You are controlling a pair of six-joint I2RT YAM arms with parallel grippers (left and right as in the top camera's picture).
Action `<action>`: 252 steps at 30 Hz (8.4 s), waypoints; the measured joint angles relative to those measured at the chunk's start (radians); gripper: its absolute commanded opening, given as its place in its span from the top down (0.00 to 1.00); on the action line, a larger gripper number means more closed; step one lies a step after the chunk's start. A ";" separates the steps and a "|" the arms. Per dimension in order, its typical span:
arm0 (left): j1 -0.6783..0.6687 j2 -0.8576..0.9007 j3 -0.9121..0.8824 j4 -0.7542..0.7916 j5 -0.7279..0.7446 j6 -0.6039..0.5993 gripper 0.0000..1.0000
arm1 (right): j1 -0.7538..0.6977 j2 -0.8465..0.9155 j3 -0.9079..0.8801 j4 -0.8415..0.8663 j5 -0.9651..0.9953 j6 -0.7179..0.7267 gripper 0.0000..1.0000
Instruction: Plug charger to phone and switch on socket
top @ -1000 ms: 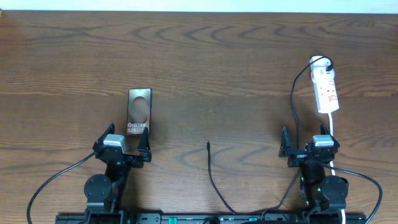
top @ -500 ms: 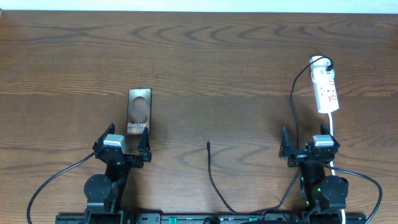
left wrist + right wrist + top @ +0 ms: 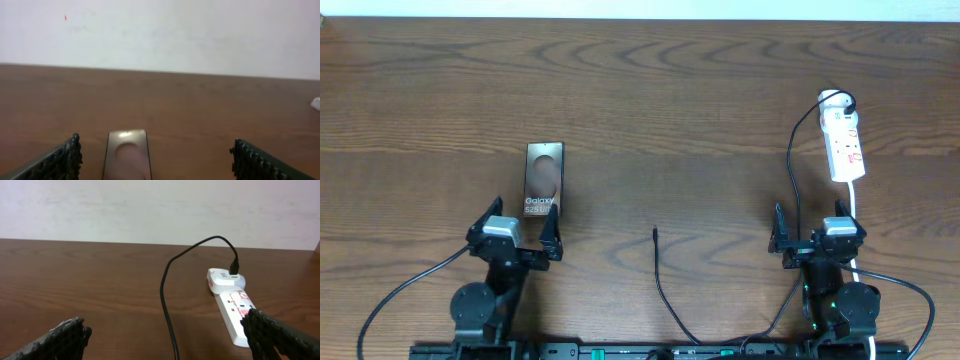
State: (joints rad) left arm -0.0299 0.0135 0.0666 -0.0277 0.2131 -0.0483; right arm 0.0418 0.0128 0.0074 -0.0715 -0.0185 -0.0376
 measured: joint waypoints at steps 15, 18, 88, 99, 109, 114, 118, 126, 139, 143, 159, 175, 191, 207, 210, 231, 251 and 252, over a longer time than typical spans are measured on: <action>0.000 0.329 0.337 -0.133 0.013 -0.003 0.07 | 0.000 0.000 0.000 0.000 0.000 0.000 0.01; 0.000 0.442 0.439 -0.182 0.026 -0.003 0.07 | 0.000 0.000 0.000 0.000 0.000 0.000 0.01; 0.000 1.785 1.463 -1.048 -0.112 0.098 0.02 | 0.000 0.000 0.000 0.000 0.000 0.000 0.01; 0.000 1.785 1.283 -0.908 -0.112 0.097 0.02 | 0.000 0.000 0.000 0.000 0.000 0.000 0.01; 0.000 1.785 1.183 -0.822 -0.112 0.097 0.02 | 0.000 0.000 0.000 0.000 0.000 0.000 0.01; 0.000 1.785 1.161 -0.807 -0.112 0.097 0.02 | 0.000 0.000 0.000 0.000 0.000 0.000 0.01; -0.005 1.788 1.161 -0.800 -0.112 0.097 0.02 | 0.000 0.000 0.000 0.000 0.000 0.000 0.01; -0.006 1.860 1.161 -0.775 -0.112 0.097 0.02 | 0.000 0.000 0.000 0.000 0.001 0.000 0.01; -0.006 1.882 1.159 -0.716 -0.112 0.074 0.02 | 0.000 0.000 0.000 0.000 0.000 0.000 0.01; -0.006 1.882 1.159 -0.706 -0.112 0.071 0.02 | 0.000 0.000 0.000 0.000 0.000 0.000 0.01; -0.012 1.882 1.159 -0.674 -0.135 0.071 0.02 | 0.000 0.000 0.000 0.000 0.000 0.000 0.01; -0.020 1.882 1.159 -0.666 -0.159 0.044 0.02 | 0.000 0.000 0.000 0.000 0.001 0.000 0.01; -0.021 1.928 1.152 -0.644 -0.142 0.044 0.02 | 0.000 0.000 0.000 0.001 0.000 0.000 0.01; -0.021 1.929 1.152 -0.650 -0.142 0.044 0.02 | 0.000 0.000 0.000 0.000 0.000 0.000 0.01; -0.021 1.929 1.152 -0.660 -0.142 0.044 0.02 | 0.000 0.000 0.000 0.000 0.001 0.000 0.01; -0.021 1.929 1.152 -0.661 -0.145 0.045 0.06 | 0.000 0.000 0.000 0.000 0.001 0.000 0.01; -0.021 1.930 1.152 -0.664 -0.151 0.044 0.11 | 0.000 0.000 0.000 0.000 0.001 0.000 0.01; -0.021 1.930 1.152 -0.664 -0.152 0.044 0.11 | 0.000 0.000 0.000 0.000 0.000 0.000 0.01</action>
State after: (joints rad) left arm -0.0505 1.9430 1.2190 -0.6918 0.0612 -0.0040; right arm 0.0418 0.0124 0.0071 -0.0711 -0.0181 -0.0376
